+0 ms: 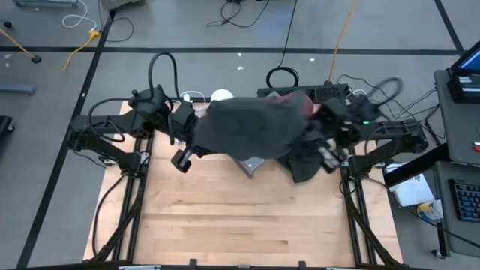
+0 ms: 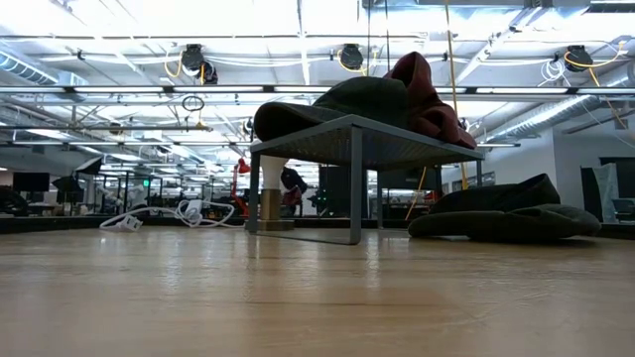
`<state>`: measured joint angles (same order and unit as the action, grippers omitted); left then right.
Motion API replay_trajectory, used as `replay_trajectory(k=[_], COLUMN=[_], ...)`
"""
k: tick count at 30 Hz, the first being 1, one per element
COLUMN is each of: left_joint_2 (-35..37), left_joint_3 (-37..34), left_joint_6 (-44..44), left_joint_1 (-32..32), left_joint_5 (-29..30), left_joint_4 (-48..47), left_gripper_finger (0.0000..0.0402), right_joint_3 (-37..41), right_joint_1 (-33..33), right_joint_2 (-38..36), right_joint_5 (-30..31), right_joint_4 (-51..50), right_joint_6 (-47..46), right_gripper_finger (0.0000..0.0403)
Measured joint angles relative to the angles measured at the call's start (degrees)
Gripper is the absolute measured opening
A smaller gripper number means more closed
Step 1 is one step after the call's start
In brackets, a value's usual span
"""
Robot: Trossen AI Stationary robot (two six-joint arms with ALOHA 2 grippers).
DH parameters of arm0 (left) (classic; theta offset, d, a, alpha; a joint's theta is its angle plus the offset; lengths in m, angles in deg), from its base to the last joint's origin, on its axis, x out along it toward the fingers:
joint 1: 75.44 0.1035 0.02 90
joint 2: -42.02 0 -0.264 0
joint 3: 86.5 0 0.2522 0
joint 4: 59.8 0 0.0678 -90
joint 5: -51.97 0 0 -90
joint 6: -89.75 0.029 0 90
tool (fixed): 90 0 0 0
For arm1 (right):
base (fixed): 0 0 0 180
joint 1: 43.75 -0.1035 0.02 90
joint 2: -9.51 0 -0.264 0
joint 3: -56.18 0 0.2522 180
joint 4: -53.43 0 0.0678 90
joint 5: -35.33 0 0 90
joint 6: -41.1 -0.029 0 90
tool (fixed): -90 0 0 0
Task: Pick & Place hat
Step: Stack the bottom black cap on top of the black cap on the shelf
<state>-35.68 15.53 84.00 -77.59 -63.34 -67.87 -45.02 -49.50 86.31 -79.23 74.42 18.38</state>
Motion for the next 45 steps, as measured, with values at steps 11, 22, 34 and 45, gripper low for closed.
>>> replay_trajectory(k=[11, 22, 34, 45], left_joint_2=[-2.34, -10.51, -11.75, -11.77], left_joint_3=[-0.04, -0.04, -0.04, -0.04], left_joint_6=[-1.71, -15.28, -16.73, -15.82], left_joint_1=[-2.63, -2.23, -2.05, -2.73], left_joint_5=[14.26, 16.31, 13.28, 11.24], left_joint_4=[17.46, 33.87, 35.06, 38.12], left_gripper_finger=[0.0125, 0.0131, 0.0216, 0.0225], right_joint_3=[-0.15, -0.13, -0.07, 0.98], right_joint_1=[-0.74, -1.08, 0.97, 0.78], right_joint_2=[-2.34, 1.2, 2.0, 3.93], right_joint_5=[0.43, 0.56, 3.59, 5.21], right_joint_4=[12.91, 19.45, 15.5, 15.57], right_joint_6=[17.6, 25.11, 12.01, 10.29], right_gripper_finger=[0.0004, 0.0004, 0.0004, 0.0003])
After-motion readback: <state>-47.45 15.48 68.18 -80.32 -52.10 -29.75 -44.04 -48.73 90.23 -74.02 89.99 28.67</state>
